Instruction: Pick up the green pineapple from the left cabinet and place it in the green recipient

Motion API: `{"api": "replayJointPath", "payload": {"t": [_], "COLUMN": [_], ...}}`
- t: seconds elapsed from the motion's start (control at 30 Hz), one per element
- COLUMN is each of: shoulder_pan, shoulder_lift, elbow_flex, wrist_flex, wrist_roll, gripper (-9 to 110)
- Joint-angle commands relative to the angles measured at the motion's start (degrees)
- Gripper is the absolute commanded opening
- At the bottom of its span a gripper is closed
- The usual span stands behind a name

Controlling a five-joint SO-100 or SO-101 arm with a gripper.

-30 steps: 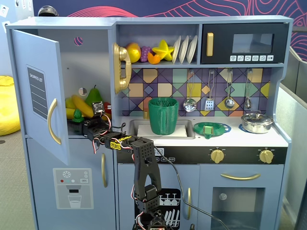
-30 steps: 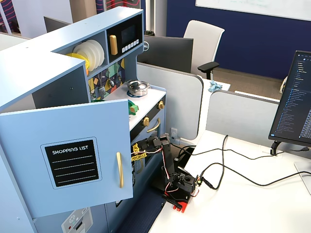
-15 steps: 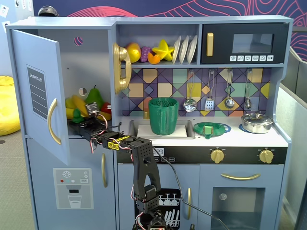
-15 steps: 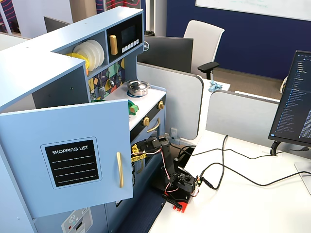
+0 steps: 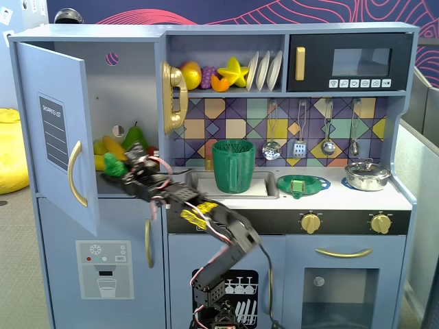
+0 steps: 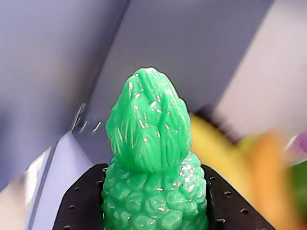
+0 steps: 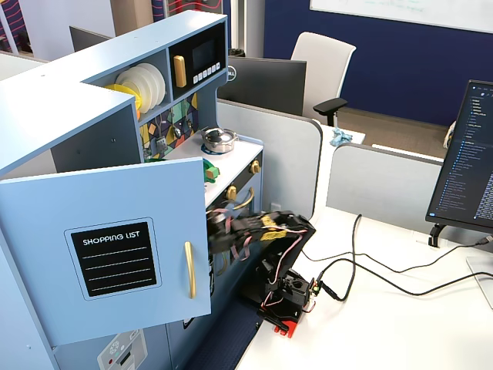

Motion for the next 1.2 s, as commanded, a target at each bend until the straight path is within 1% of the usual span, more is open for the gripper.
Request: {"api": "replayJointPath", "payload": {"t": [0.0,0.2,0.27,0.37,0.5,0.57,0.63,0.8,0.97,1.17], "shoulder_pan": [6.2,22.2,27.9,37.1,47.0,49.2,51.3,56.5,55.9,54.4], "shoulder_lift": [11.5,18.0,18.0,17.0,14.2,12.7,9.9,-0.7,-13.2,-23.2], "elbow_flex": [0.9,-1.6,-4.1,-8.2,-11.0,-11.3,-11.0,-13.8,-17.3,-23.6], "wrist_flex": [2.5,9.1,10.7,11.3,9.0,6.9,2.1,-6.2,-17.5,-19.2], "wrist_roll": [-0.5,2.9,7.8,19.2,27.2,29.5,30.9,34.5,32.4,29.9], "gripper": [0,0,0,0,0,0,0,0,0,0]}}
